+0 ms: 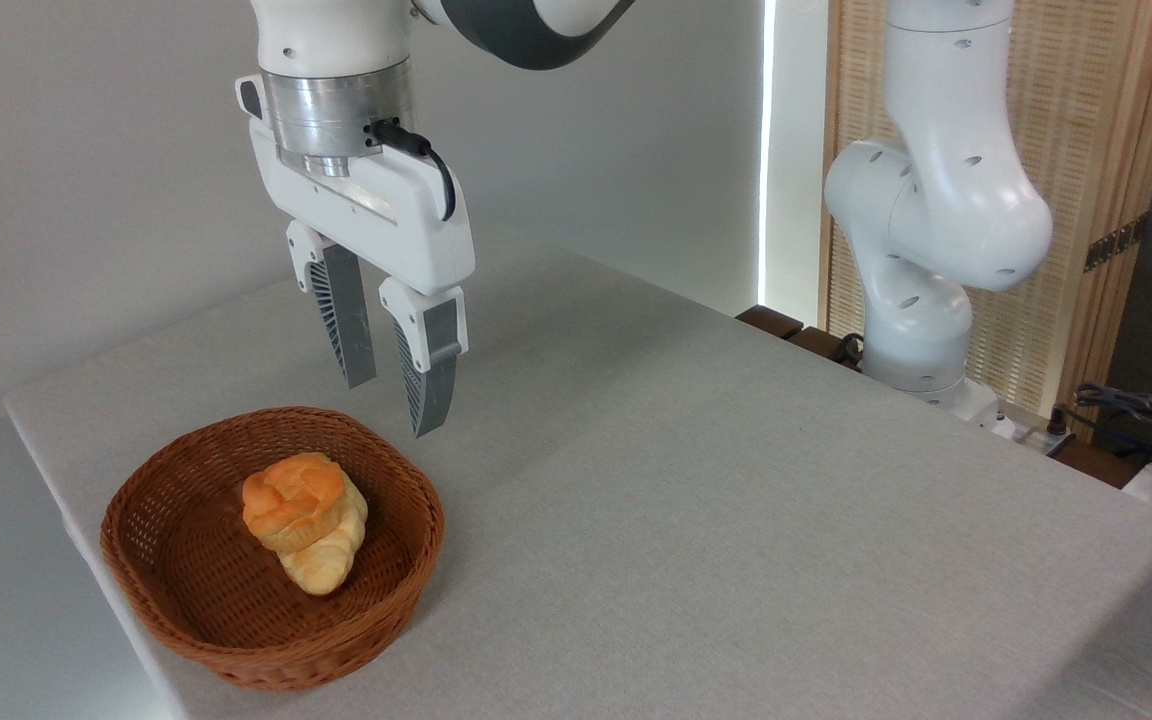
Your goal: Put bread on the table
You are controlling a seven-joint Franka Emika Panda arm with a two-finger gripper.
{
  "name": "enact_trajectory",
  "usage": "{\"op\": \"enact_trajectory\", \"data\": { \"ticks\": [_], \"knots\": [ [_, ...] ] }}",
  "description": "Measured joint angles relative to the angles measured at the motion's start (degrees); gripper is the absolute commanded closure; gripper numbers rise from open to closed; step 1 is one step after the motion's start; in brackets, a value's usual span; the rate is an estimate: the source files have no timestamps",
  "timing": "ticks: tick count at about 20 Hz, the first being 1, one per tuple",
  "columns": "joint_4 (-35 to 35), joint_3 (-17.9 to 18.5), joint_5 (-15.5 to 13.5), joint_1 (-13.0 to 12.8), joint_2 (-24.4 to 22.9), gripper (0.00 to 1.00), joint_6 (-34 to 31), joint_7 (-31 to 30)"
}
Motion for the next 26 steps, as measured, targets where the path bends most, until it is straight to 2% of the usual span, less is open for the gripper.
{"op": "enact_trajectory", "data": {
  "ticks": [26],
  "knots": [
    [0.01, -0.01, 0.0, -0.22, -0.01, 0.0, -1.52, 0.0]
  ]
}}
